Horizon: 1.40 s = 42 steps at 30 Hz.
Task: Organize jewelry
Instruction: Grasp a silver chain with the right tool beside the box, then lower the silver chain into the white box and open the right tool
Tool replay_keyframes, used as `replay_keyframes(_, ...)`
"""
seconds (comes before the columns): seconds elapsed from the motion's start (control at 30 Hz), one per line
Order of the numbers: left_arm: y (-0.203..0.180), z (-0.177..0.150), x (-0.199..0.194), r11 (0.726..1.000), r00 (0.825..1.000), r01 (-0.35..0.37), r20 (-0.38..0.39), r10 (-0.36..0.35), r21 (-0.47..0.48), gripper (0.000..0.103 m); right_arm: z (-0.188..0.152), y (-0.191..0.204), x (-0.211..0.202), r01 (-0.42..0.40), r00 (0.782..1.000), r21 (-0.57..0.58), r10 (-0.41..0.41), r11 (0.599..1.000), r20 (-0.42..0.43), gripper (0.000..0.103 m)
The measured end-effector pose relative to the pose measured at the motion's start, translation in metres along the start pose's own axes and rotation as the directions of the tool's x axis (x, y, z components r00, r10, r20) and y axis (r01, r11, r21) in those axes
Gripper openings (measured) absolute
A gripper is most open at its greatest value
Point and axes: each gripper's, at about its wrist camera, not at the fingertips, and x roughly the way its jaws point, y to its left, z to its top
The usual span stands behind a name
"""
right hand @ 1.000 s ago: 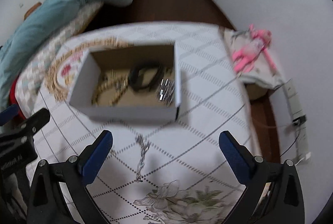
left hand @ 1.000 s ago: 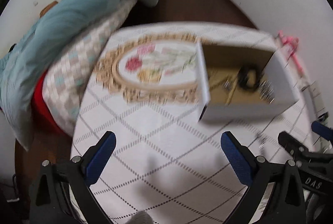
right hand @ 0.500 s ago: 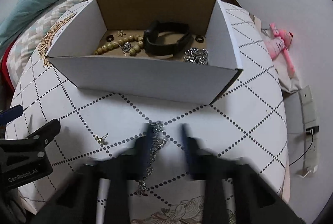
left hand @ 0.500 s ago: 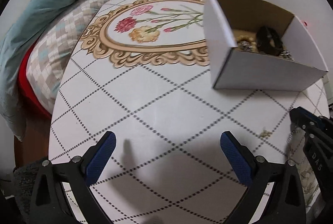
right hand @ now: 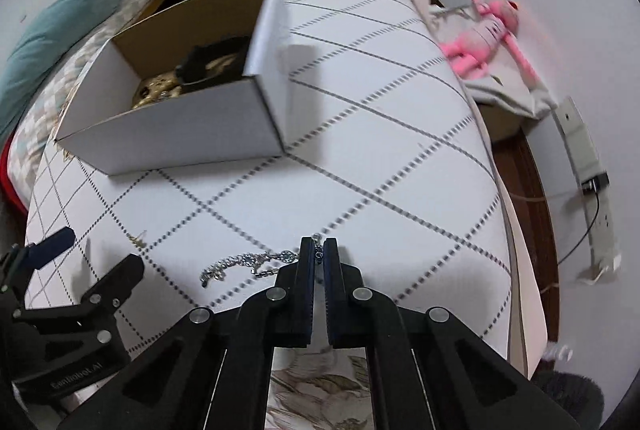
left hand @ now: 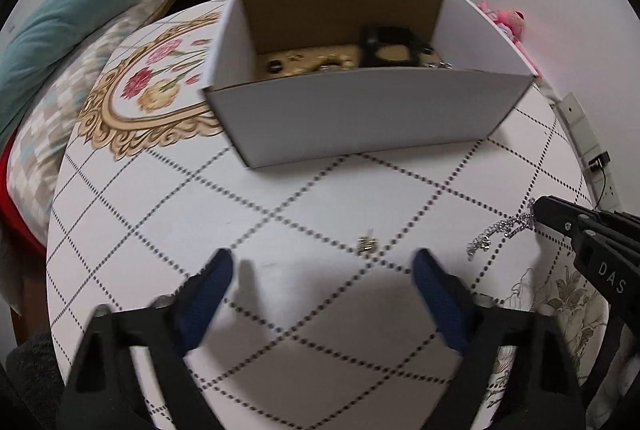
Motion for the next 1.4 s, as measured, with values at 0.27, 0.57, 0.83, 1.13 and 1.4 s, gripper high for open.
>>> replay_keyframes(0.27, -0.015, 0.001, -0.001, 0.999, 0.999, 0.022, 0.030, -0.024, 0.047, 0.006, -0.001, -0.005, 0.001, 0.015, 1.000, 0.004, -0.015, 1.000, -0.003, 0.004)
replay_keyframes(0.57, -0.008, 0.006, -0.006, 0.998, 0.998, 0.043, 0.050, -0.045, 0.040, 0.006, -0.002, -0.002, -0.010, 0.002, 1.000, -0.003, -0.002, 1.000, 0.009, 0.002)
replay_keyframes(0.83, 0.001, 0.018, -0.054, 0.992, 0.986, 0.124, 0.110, -0.125, 0.014, 0.006, 0.007, 0.006, -0.057, -0.105, 0.992, -0.018, 0.106, 0.994, 0.070, 0.002)
replay_keyframes(1.13, 0.026, 0.068, -0.102, 0.984, 0.969, 0.177, 0.176, -0.171, -0.019, 0.006, 0.048, 0.019, -0.122, -0.181, 0.967, -0.074, 0.191, 0.981, 0.171, 0.002)
replay_keyframes(1.4, 0.056, 0.126, -0.085, 0.978, 0.972, 0.199, 0.135, -0.190, -0.057, 0.006, 0.108, 0.045, -0.140, -0.205, 0.954, -0.146, 0.231, 0.968, 0.192, 0.002)
